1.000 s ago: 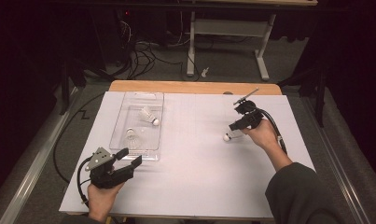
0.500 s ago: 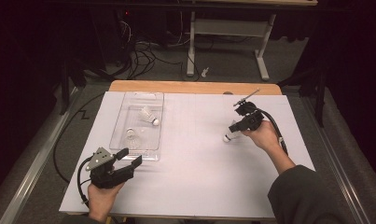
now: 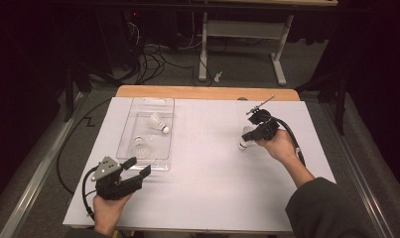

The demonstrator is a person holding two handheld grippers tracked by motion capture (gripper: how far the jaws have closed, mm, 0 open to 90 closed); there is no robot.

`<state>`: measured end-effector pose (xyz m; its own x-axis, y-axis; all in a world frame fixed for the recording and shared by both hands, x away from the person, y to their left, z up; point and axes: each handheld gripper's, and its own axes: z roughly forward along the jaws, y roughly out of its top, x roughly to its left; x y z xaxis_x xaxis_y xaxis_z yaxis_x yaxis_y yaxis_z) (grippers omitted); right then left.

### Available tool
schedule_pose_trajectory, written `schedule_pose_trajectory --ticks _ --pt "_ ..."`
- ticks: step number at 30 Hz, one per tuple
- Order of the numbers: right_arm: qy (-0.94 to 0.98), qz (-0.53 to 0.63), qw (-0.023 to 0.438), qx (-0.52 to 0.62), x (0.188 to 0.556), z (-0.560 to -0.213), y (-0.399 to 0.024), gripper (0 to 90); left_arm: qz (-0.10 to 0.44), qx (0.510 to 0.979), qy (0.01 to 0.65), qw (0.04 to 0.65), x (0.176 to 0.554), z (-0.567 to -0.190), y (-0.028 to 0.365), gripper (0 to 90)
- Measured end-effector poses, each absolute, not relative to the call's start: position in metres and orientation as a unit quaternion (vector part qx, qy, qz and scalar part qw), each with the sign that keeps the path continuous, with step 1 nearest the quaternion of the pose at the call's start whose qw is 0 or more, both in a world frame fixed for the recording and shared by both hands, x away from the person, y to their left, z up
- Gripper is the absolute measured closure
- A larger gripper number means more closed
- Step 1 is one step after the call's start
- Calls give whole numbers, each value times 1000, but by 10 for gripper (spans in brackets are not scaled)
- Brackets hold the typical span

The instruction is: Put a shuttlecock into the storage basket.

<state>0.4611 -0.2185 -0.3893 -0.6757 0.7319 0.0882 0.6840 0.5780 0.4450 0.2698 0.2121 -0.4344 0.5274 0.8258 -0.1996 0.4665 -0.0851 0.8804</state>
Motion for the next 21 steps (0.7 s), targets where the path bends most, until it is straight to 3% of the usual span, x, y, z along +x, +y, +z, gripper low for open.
schedule_pose_trajectory --ticks 21 --pt "882 261 69 387 447 -374 -220 891 180 713 452 505 269 -434 213 373"
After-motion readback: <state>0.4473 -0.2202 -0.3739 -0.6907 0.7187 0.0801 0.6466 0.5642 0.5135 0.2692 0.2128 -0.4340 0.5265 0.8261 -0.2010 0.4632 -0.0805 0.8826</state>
